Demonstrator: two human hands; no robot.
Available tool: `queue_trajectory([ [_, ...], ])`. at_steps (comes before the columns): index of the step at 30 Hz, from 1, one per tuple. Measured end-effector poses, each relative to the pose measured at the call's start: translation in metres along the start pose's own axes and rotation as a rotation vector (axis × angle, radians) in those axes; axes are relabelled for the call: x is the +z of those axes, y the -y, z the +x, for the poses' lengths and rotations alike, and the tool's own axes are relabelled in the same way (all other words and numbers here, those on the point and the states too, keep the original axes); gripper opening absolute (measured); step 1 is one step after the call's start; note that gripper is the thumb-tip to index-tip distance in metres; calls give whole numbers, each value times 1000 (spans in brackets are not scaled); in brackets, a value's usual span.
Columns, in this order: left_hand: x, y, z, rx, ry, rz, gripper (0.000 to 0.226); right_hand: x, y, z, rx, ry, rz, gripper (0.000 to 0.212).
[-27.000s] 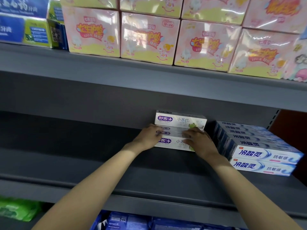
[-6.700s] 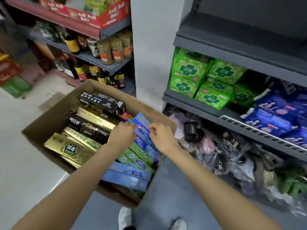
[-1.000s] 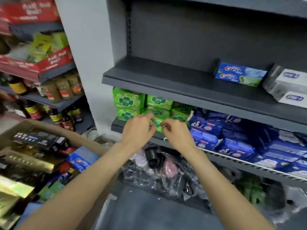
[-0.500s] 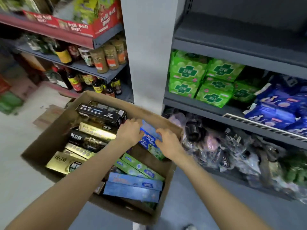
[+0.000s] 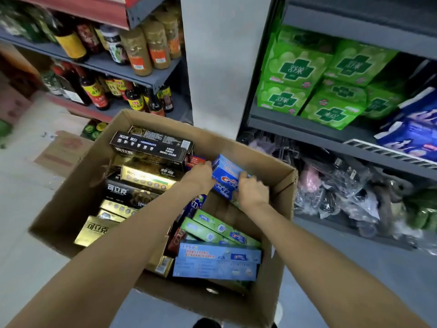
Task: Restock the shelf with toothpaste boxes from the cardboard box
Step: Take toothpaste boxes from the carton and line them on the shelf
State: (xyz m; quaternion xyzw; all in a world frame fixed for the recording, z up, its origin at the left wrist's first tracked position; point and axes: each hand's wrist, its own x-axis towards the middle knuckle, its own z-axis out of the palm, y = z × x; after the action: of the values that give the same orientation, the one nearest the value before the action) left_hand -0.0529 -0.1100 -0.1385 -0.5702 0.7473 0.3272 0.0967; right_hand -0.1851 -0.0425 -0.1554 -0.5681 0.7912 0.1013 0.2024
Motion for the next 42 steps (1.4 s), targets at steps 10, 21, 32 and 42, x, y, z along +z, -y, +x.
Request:
queue_trajectory([
  [10, 1, -8, 7, -88, -43, 75, 58, -32, -23, -19, 56, 34, 468, 47],
  [21, -21, -29, -32, 183, -121, -369, 46, -75, -47, -49, -120, -109, 767, 52],
  [32, -110, -141, -81, 389, -610, -586, 35, -158, -112, -80, -209, -263, 1300, 16],
  [42, -141, -342, -82, 549, -601, -910, 28, -275, -275, -113, -406, -472, 1196, 7],
])
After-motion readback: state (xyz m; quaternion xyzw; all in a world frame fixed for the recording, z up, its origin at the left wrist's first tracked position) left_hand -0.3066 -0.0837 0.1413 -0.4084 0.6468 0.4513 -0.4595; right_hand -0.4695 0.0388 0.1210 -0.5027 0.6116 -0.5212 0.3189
